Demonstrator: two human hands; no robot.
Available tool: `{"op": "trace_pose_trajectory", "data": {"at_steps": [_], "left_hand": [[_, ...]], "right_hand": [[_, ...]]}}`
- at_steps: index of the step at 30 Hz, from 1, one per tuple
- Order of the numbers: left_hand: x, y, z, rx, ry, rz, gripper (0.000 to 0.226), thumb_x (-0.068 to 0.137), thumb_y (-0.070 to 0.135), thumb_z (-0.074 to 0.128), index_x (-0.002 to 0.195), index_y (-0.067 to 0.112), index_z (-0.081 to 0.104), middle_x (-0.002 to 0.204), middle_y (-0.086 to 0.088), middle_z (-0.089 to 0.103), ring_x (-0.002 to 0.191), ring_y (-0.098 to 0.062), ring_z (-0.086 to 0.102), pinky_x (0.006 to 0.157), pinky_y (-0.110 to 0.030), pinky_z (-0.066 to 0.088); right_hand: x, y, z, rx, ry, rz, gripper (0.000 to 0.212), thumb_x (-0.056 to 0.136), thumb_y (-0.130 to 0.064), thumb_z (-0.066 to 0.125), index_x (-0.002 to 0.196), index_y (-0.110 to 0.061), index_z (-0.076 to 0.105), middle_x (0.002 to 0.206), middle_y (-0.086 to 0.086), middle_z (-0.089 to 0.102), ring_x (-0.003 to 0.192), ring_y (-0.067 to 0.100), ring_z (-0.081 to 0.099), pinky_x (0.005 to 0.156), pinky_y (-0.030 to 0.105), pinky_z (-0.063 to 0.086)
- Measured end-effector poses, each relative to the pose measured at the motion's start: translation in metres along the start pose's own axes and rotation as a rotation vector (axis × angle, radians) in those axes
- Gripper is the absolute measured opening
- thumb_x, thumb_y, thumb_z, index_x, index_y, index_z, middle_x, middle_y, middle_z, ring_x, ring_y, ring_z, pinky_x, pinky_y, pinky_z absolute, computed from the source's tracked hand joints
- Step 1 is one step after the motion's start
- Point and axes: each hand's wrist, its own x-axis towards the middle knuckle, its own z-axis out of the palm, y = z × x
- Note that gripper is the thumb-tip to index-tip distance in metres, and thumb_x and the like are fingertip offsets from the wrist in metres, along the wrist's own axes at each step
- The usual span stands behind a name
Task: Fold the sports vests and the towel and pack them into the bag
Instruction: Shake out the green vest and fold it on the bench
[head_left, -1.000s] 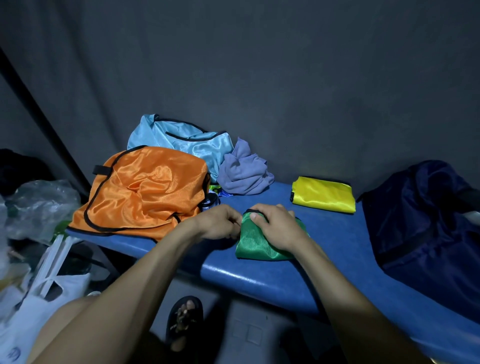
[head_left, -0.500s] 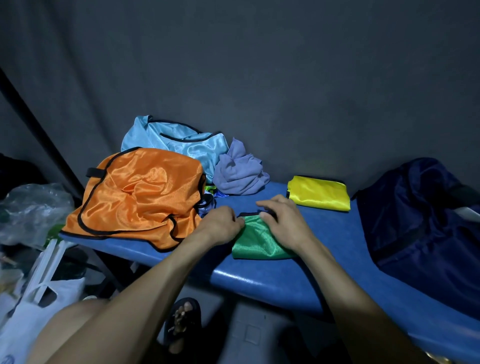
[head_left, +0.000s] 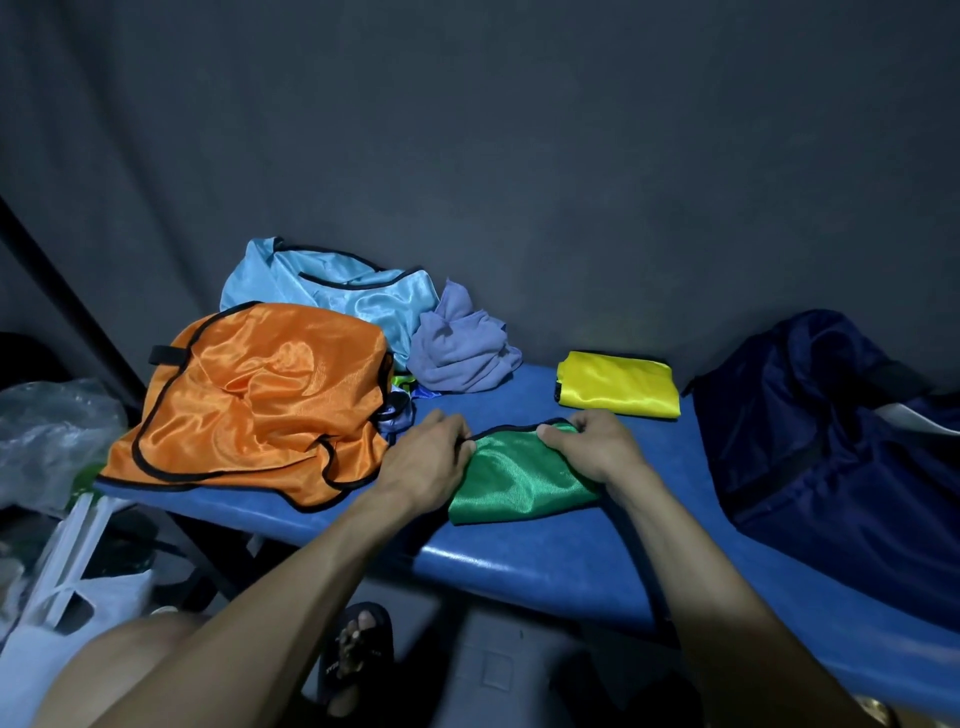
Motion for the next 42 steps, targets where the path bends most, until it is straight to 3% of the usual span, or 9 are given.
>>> {"op": "trace_pose_trajectory", "data": {"at_steps": [5, 14, 16, 19, 23, 27, 32, 37, 42], "left_hand": [[0.004, -0.01, -0.01, -0.059, -0.105, 0.102, 0.011, 0.1, 0.03, 0.059, 0.092, 0.022, 0.059, 0.107, -0.001, 0.061, 0.101, -0.02, 0.059, 0.093, -0.035, 0.046], [0.02, -0.001, -0.024, -0.454, -0.496, 0.1, 0.032, 0.094, 0.015, 0.072, 0.118, 0.025, 0.054, 0.083, 0.01, 0.07, 0.081, -0.002, 0.063, 0.089, -0.02, 0.048], [0.024, 0.005, -0.025, -0.409, -0.62, 0.14, 0.007, 0.098, 0.017, 0.065, 0.103, 0.013, 0.062, 0.078, 0.005, 0.058, 0.075, -0.007, 0.053, 0.08, -0.021, 0.043], [0.032, 0.013, -0.026, -0.438, -0.715, 0.109, 0.021, 0.101, 0.017, 0.06, 0.083, 0.006, 0.057, 0.072, 0.005, 0.049, 0.067, -0.009, 0.043, 0.066, -0.019, 0.037], [0.048, 0.02, -0.02, -0.595, -0.721, 0.072, 0.026, 0.096, 0.027, 0.059, 0.097, 0.0, 0.06, 0.091, -0.004, 0.058, 0.084, -0.014, 0.054, 0.082, -0.026, 0.044], [0.069, 0.035, -0.024, -0.666, -0.642, 0.013, 0.024, 0.108, 0.014, 0.047, 0.087, 0.014, 0.059, 0.079, 0.005, 0.063, 0.073, -0.007, 0.06, 0.07, -0.022, 0.05], [0.136, 0.076, -0.018, -0.557, -0.346, 0.023, 0.026, 0.106, 0.009, 0.048, 0.086, 0.005, 0.062, 0.08, -0.004, 0.058, 0.078, -0.017, 0.053, 0.072, -0.028, 0.045], [0.203, 0.112, 0.017, -0.52, -0.131, -0.067, 0.017, 0.103, 0.012, 0.055, 0.1, 0.013, 0.071, 0.101, -0.006, 0.072, 0.094, -0.019, 0.064, 0.091, -0.031, 0.051], [0.201, 0.118, 0.065, -0.613, 0.239, -0.254, 0.017, 0.095, 0.019, 0.069, 0.093, 0.015, 0.053, 0.077, 0.006, 0.055, 0.078, -0.017, 0.053, 0.066, -0.025, 0.035]], "right_hand": [[-0.009, -0.013, -0.001, 0.535, -0.045, 0.006, 0.034, 0.075, -0.017, 0.09, 0.101, -0.006, 0.071, 0.091, 0.009, 0.076, 0.073, 0.017, 0.074, 0.063, 0.028, 0.059], [-0.02, -0.011, -0.029, 0.504, -0.137, -0.314, 0.024, 0.081, -0.007, 0.084, 0.1, -0.003, 0.069, 0.094, 0.006, 0.058, 0.074, 0.018, 0.068, 0.071, 0.032, 0.053], [-0.021, -0.009, -0.034, 0.485, -0.146, -0.331, 0.023, 0.082, -0.007, 0.083, 0.1, -0.002, 0.069, 0.095, 0.007, 0.059, 0.077, 0.017, 0.069, 0.075, 0.034, 0.053], [-0.019, -0.004, -0.046, 0.473, -0.153, -0.362, 0.019, 0.084, -0.008, 0.081, 0.099, -0.003, 0.07, 0.096, 0.007, 0.062, 0.079, 0.014, 0.068, 0.075, 0.026, 0.053], [-0.005, 0.004, -0.068, 0.625, -0.197, -0.259, 0.018, 0.077, -0.016, 0.082, 0.094, -0.014, 0.076, 0.096, 0.007, 0.068, 0.083, 0.017, 0.068, 0.077, 0.027, 0.054], [0.014, 0.011, -0.085, 0.818, -0.211, -0.112, 0.014, 0.086, 0.004, 0.069, 0.096, -0.005, 0.072, 0.085, 0.012, 0.071, 0.073, 0.019, 0.069, 0.065, 0.024, 0.057], [0.048, 0.017, -0.1, 0.832, 0.098, -0.015, 0.014, 0.086, -0.001, 0.071, 0.099, -0.007, 0.072, 0.092, 0.013, 0.075, 0.079, 0.02, 0.072, 0.075, 0.032, 0.058], [0.082, 0.03, -0.099, 0.522, 0.423, -0.009, 0.038, 0.088, -0.017, 0.072, 0.125, -0.015, 0.063, 0.111, 0.003, 0.066, 0.097, 0.018, 0.065, 0.092, 0.033, 0.052], [0.083, 0.035, -0.097, 0.103, 0.48, -0.17, 0.046, 0.091, -0.015, 0.07, 0.136, -0.016, 0.056, 0.134, 0.007, 0.044, 0.118, 0.022, 0.055, 0.101, 0.017, 0.034]]}}
